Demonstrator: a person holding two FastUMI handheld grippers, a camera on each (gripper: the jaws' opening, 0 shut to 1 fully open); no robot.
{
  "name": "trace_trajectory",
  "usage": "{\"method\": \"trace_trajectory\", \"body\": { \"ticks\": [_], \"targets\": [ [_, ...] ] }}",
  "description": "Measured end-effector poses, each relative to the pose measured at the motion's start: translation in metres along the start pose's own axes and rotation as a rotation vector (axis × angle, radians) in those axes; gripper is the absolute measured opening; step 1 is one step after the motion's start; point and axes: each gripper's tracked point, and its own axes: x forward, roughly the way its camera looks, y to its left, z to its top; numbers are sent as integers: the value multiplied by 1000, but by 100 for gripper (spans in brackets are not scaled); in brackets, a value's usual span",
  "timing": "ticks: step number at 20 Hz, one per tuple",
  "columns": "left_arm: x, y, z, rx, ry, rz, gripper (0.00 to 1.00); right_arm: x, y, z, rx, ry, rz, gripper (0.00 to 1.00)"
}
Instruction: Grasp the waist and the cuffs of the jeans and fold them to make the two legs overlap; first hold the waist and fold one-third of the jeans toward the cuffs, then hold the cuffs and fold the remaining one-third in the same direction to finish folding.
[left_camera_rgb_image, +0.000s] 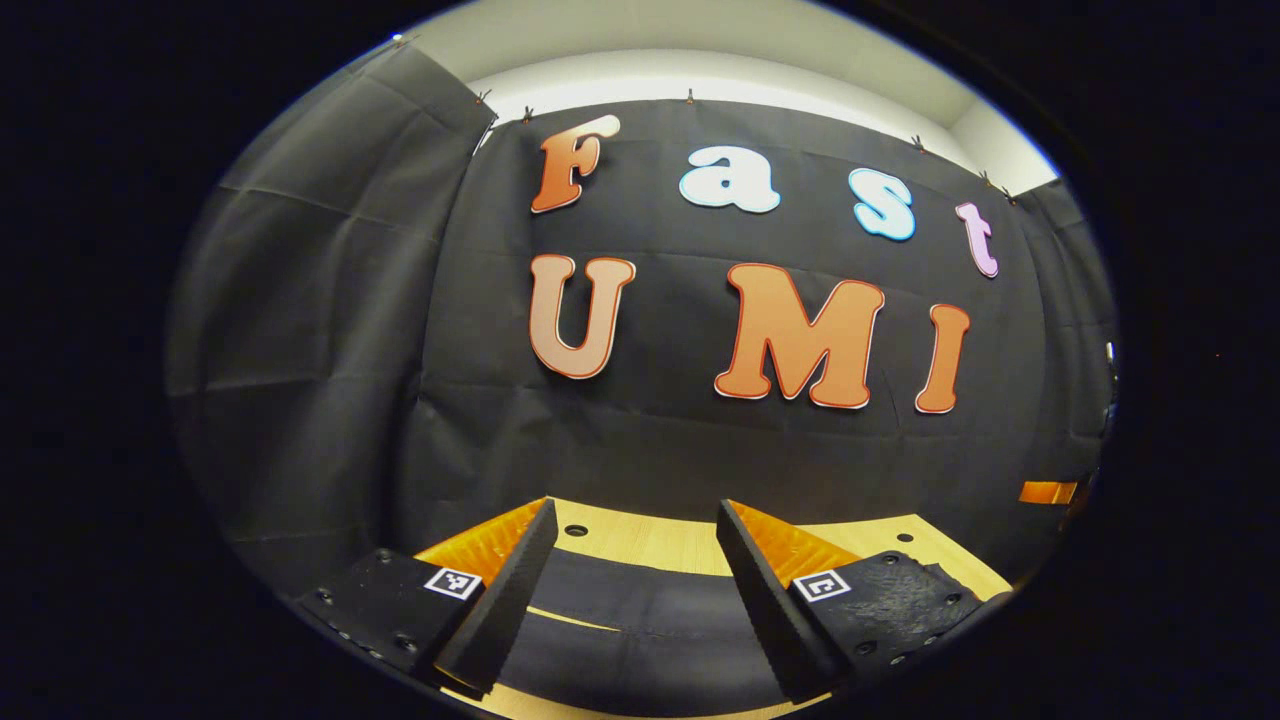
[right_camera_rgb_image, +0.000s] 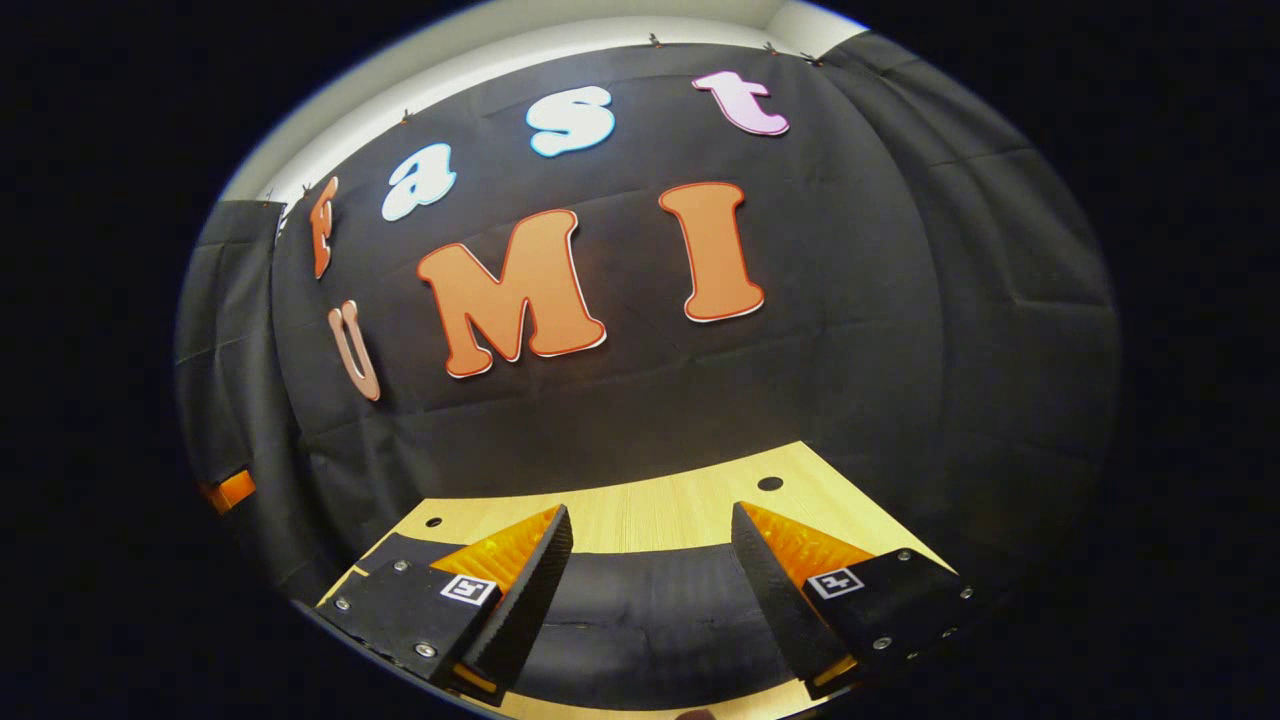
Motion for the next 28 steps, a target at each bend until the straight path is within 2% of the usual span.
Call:
{"method": "trace_trajectory", "body": {
  "ticks": [2,3,5,6,9,10,11,12,14,16,17,24,28],
  "targets": [
    [16,15,11,1,-22,-27,94,-6,2,-2,-10,-7,-26,97],
    [22,24,4,3,9,-25,97,-8,-2,-7,2,10,-51,100],
    [36,33,1,-4,18,-45,98,-10,1,-14,34,31,-54,97],
    [42,40,-4,-25,35,-39,97,-11,-2,-18,39,45,-64,100],
    [42,67,-33,-167,118,-13,97,-10,-1,-22,33,52,-65,97],
    [40,77,-41,-214,147,4,97,-9,1,-25,32,64,-57,100],
    [36,84,-56,-249,184,19,97,-5,1,-29,31,78,-50,97],
    [32,93,-66,-281,215,33,97,-1,1,-33,32,90,-40,100],
    [22,105,-88,-352,268,65,98,6,7,-41,46,125,-16,97],
    [13,118,-114,-447,323,121,94,14,10,-45,70,145,7,97],
    [7,124,-125,-494,351,143,97,18,13,-47,75,155,12,97],
    [-20,155,-212,-763,491,308,98,26,22,-63,113,240,70,97],
    [-31,168,-258,-959,562,416,95,24,20,-80,126,315,60,97]
  ]
}}
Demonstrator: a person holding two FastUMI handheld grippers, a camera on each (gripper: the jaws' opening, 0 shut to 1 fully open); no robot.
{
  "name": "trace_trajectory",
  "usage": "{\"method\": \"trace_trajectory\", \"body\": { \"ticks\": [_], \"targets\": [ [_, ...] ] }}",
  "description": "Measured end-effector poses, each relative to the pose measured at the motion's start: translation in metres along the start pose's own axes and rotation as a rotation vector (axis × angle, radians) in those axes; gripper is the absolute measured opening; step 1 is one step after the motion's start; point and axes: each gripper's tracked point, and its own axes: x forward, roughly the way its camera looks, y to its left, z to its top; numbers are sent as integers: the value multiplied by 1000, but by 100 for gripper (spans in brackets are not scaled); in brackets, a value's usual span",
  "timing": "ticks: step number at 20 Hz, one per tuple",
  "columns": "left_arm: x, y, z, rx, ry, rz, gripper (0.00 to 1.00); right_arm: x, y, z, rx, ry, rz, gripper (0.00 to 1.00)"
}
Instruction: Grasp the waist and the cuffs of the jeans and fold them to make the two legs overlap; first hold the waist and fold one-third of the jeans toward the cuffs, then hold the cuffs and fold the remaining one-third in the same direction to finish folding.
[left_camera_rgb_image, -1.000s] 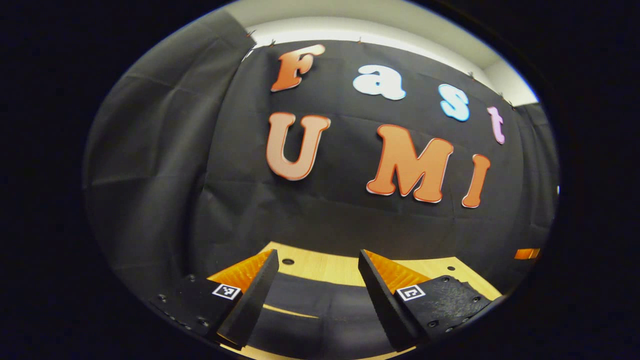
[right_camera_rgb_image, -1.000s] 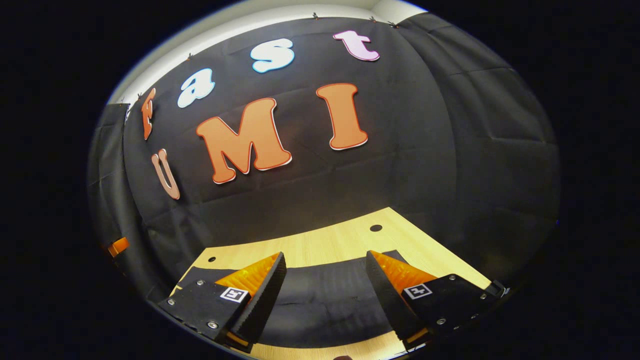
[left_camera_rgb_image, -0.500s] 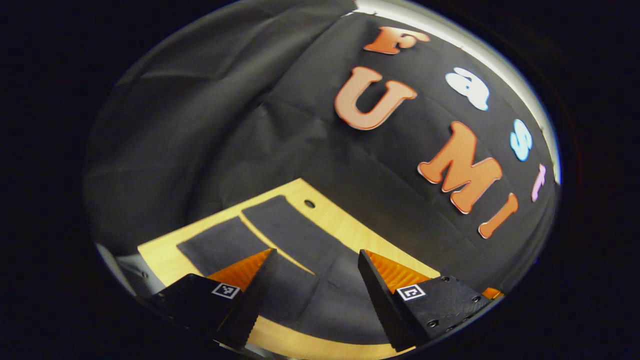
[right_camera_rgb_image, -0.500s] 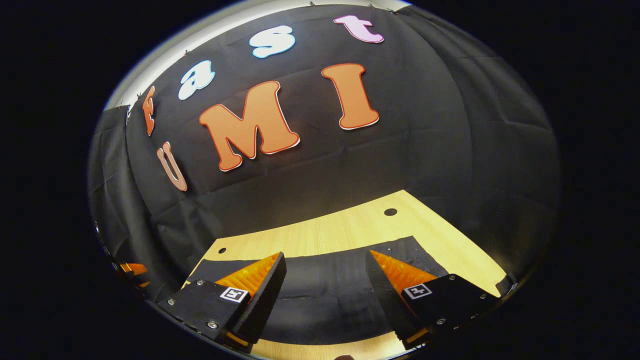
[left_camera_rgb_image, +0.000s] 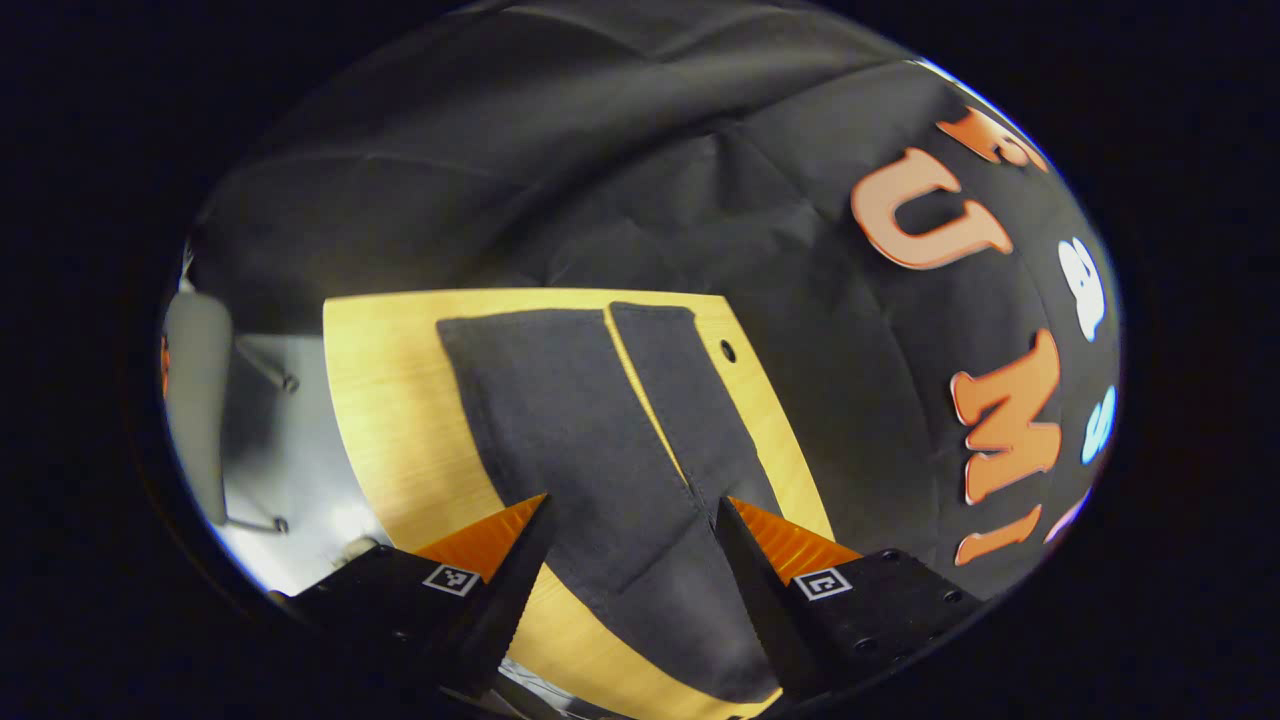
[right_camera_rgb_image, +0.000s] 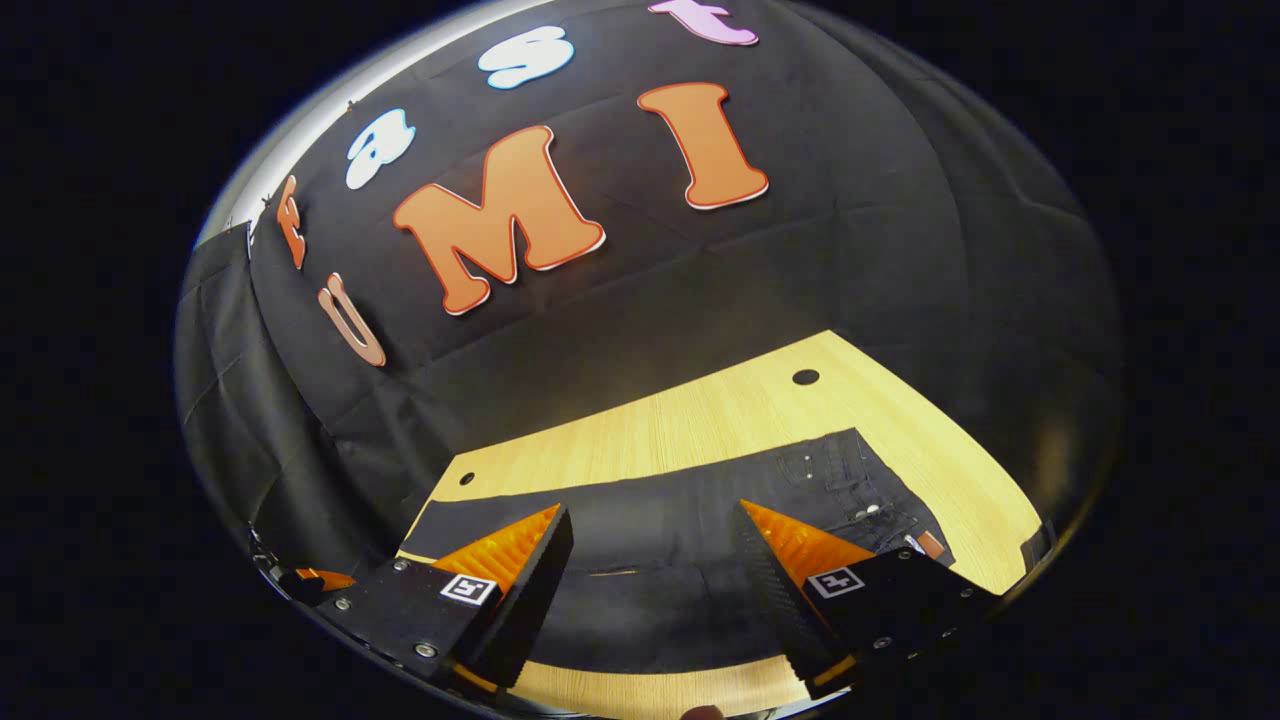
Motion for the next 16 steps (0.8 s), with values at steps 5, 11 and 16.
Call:
{"method": "trace_trajectory", "body": {
  "ticks": [5,11,16],
  "targets": [
    [37,43,-16,-192,99,116,98,-1,-10,-3,-24,28,-43,97],
    [63,67,-14,-169,119,249,98,-1,-25,-5,8,49,-89,97],
    [83,67,-21,-174,134,300,96,-2,-35,-4,9,61,-123,97]
  ]
}}
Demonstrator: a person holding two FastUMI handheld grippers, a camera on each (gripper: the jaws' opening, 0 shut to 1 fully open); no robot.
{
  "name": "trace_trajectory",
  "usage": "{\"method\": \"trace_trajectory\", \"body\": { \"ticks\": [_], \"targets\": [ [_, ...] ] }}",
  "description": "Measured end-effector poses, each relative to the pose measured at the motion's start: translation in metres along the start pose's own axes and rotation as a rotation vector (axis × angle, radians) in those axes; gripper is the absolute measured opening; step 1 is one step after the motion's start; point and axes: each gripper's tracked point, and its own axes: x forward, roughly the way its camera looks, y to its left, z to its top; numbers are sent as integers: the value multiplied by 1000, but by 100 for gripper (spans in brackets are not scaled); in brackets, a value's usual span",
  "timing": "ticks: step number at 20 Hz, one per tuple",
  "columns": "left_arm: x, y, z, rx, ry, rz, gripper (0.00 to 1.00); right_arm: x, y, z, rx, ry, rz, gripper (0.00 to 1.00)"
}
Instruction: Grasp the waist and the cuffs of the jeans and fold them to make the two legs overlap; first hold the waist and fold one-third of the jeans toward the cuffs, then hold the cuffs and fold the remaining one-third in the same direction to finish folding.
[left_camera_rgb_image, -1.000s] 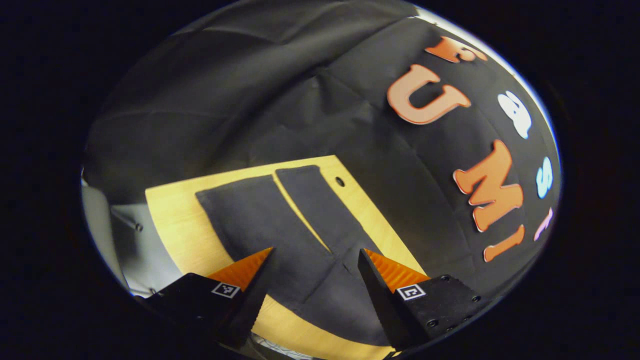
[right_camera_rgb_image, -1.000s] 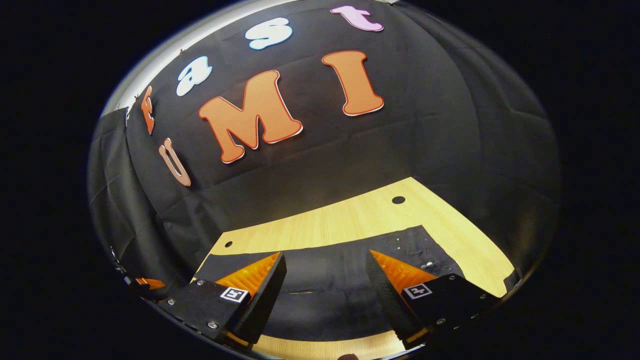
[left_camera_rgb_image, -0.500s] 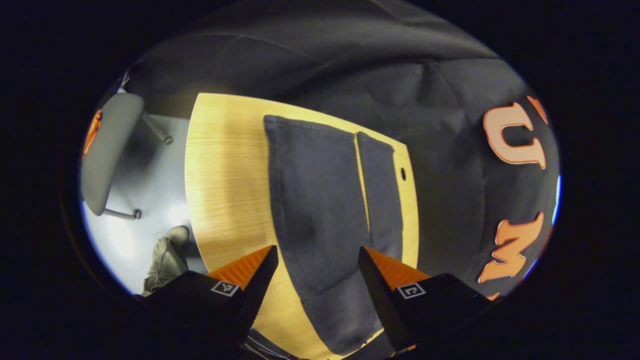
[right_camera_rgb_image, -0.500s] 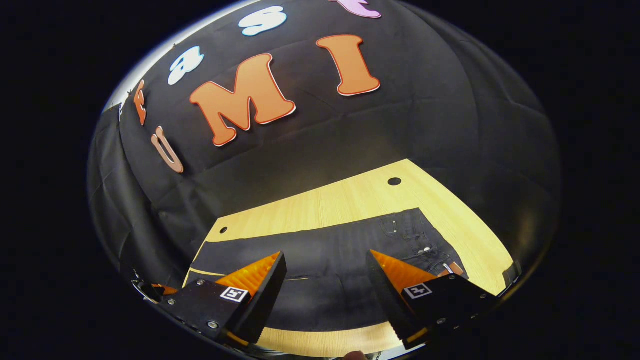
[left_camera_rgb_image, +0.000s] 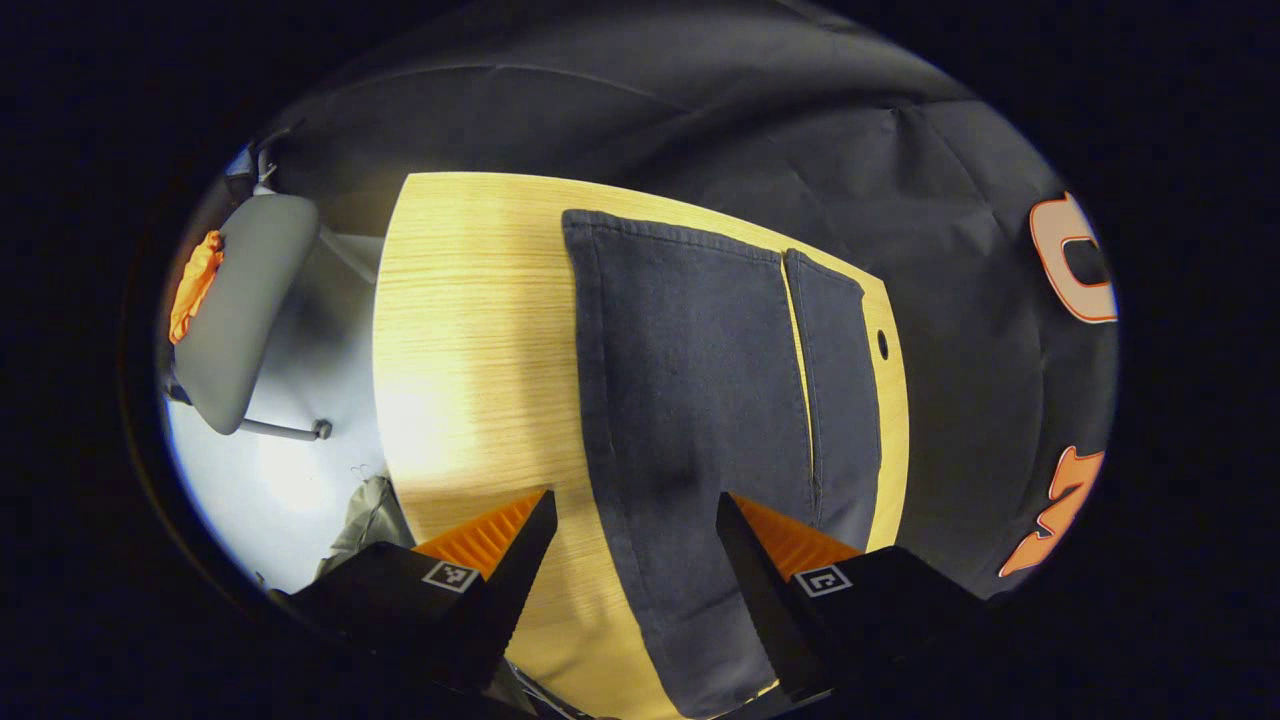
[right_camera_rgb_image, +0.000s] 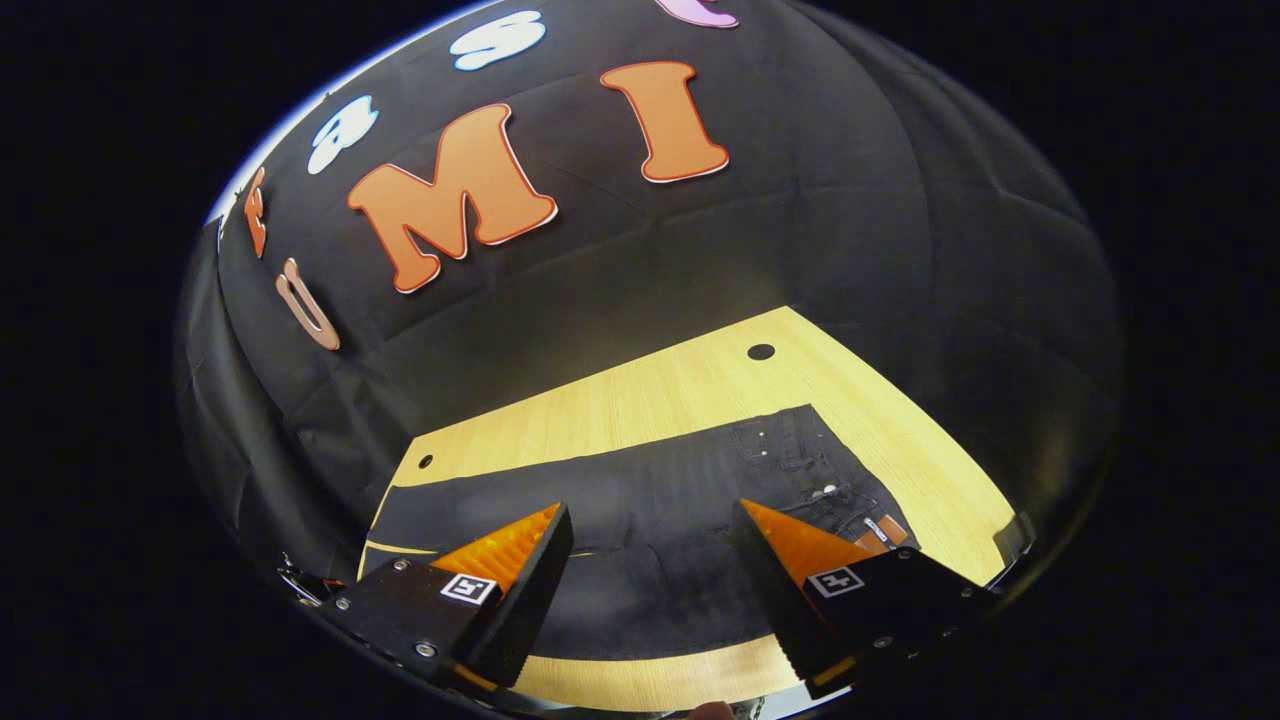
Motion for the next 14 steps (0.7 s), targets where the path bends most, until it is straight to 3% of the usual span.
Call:
{"method": "trace_trajectory", "body": {
  "ticks": [5,8,12,14],
  "targets": [
    [13,-22,7,-13,-1,-70,98,-1,-7,7,19,4,-16,97],
    [26,-49,11,-5,22,-163,96,-4,-7,10,30,4,-17,97],
    [41,-94,9,-6,70,-370,98,-10,-11,14,39,3,-27,97],
    [55,-107,12,-15,68,-397,92,-14,-10,16,50,3,-23,97]
  ]
}}
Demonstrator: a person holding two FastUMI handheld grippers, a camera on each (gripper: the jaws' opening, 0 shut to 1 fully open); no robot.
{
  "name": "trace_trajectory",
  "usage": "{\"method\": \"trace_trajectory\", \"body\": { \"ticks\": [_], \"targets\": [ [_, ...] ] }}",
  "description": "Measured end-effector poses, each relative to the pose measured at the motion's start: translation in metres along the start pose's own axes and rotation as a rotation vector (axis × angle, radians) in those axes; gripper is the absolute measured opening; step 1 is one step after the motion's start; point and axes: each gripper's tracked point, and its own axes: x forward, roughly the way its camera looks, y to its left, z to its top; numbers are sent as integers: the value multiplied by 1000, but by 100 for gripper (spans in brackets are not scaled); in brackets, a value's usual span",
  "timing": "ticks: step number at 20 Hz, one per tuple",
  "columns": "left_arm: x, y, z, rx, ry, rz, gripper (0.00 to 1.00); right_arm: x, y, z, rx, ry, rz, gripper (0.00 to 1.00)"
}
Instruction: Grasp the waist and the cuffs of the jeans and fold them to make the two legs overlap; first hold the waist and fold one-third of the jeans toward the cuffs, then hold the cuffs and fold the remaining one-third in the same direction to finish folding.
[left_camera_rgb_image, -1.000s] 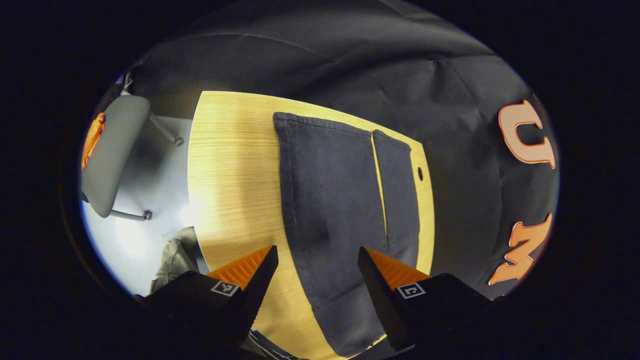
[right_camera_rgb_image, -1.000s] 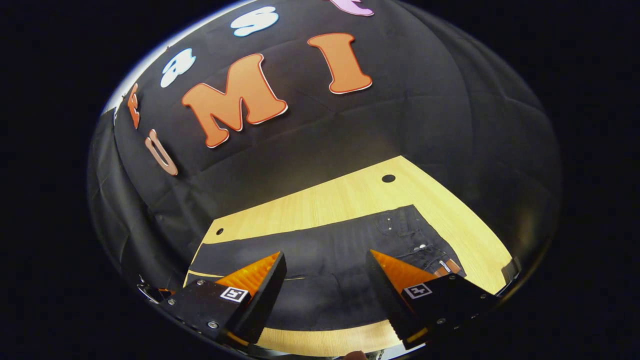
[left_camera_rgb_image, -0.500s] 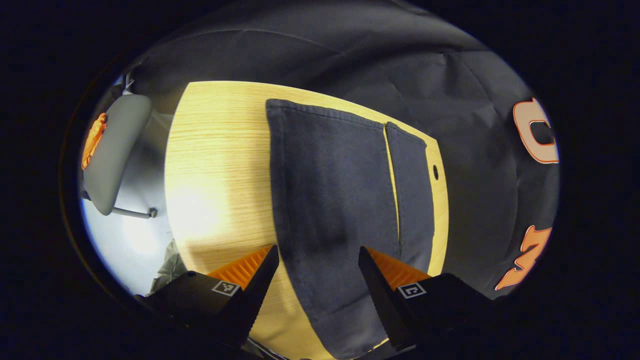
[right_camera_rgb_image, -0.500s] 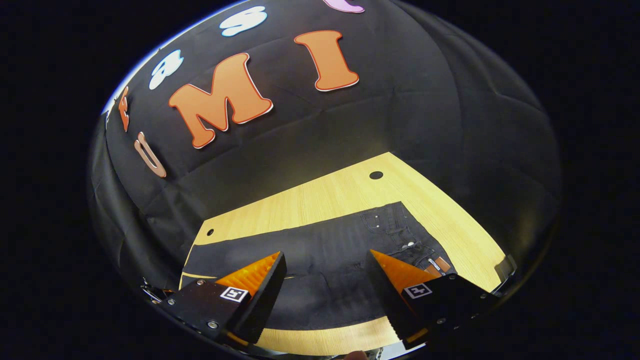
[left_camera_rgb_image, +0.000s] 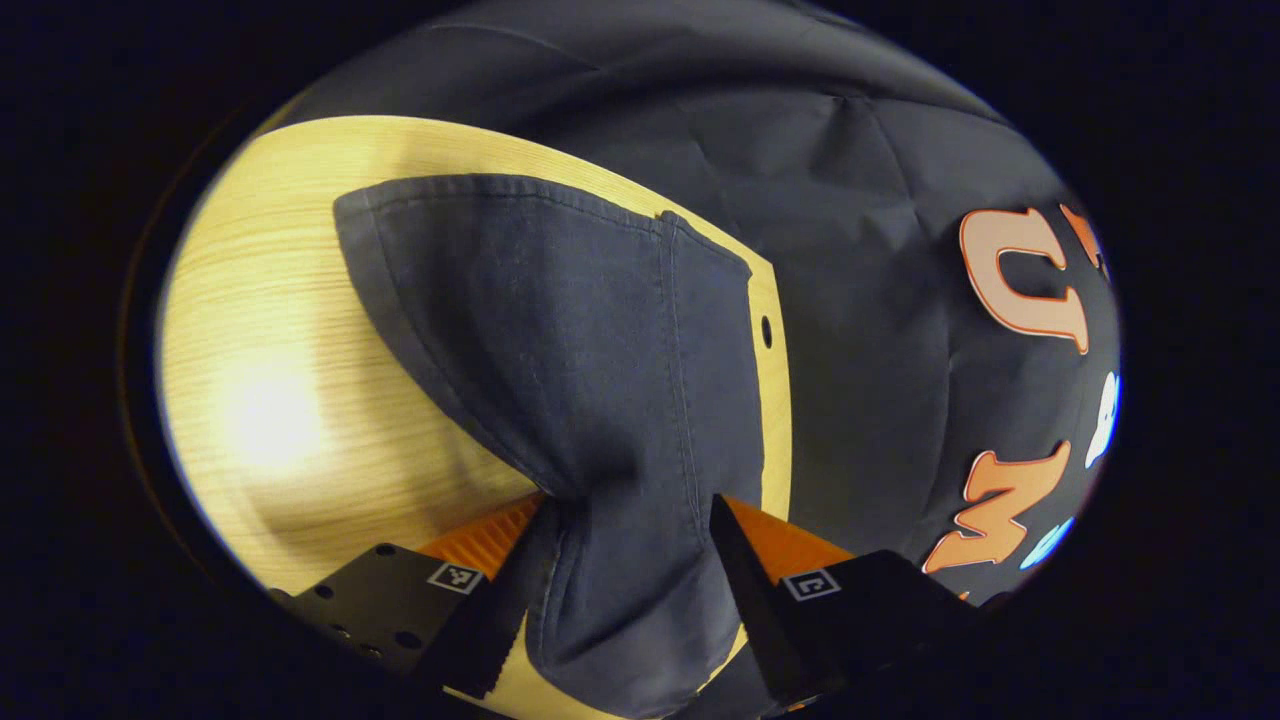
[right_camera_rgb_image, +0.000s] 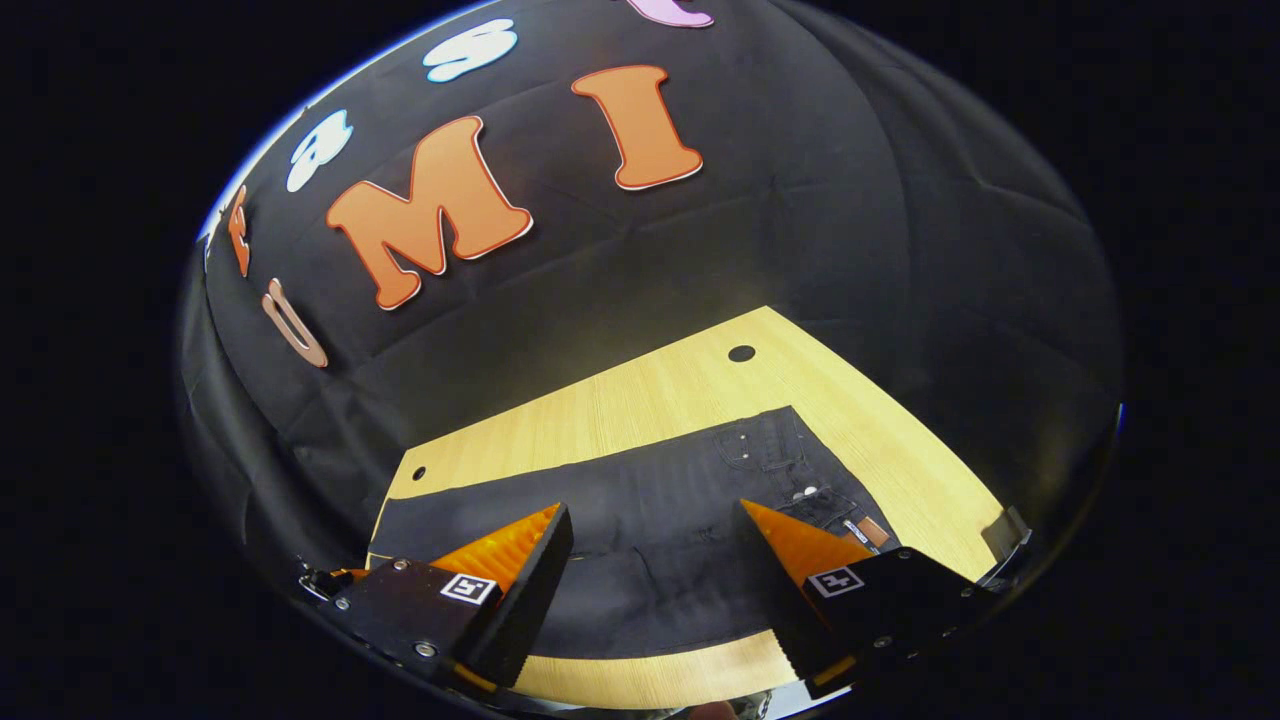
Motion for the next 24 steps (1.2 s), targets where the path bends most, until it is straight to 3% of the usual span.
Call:
{"method": "trace_trajectory", "body": {
  "ticks": [1,2,4,6,7,11,14,19,21,24],
  "targets": [
    [9,2,0,3,10,23,88,-1,2,2,1,-3,3,97],
    [12,12,3,12,-4,88,64,-3,2,2,1,-3,3,97],
    [16,16,4,27,-26,150,15,-6,2,-1,-1,4,3,97],
    [1,17,-11,96,16,166,16,-9,1,-4,4,1,8,97],
    [9,20,-11,100,5,170,9,-10,-1,-8,5,9,5,97],
    [-12,5,-8,110,-7,92,8,-17,-15,-16,69,4,-4,97],
    [-42,0,-11,118,1,63,7,-21,-33,-41,225,58,9,97],
    [-67,7,-4,100,15,44,7,-3,-97,-102,681,137,-45,98],
    [-68,6,-1,102,20,44,7,5,-124,-134,782,188,-102,100],
    [-71,4,-1,99,30,46,7,19,-156,-167,822,228,-179,98]
  ]
}}
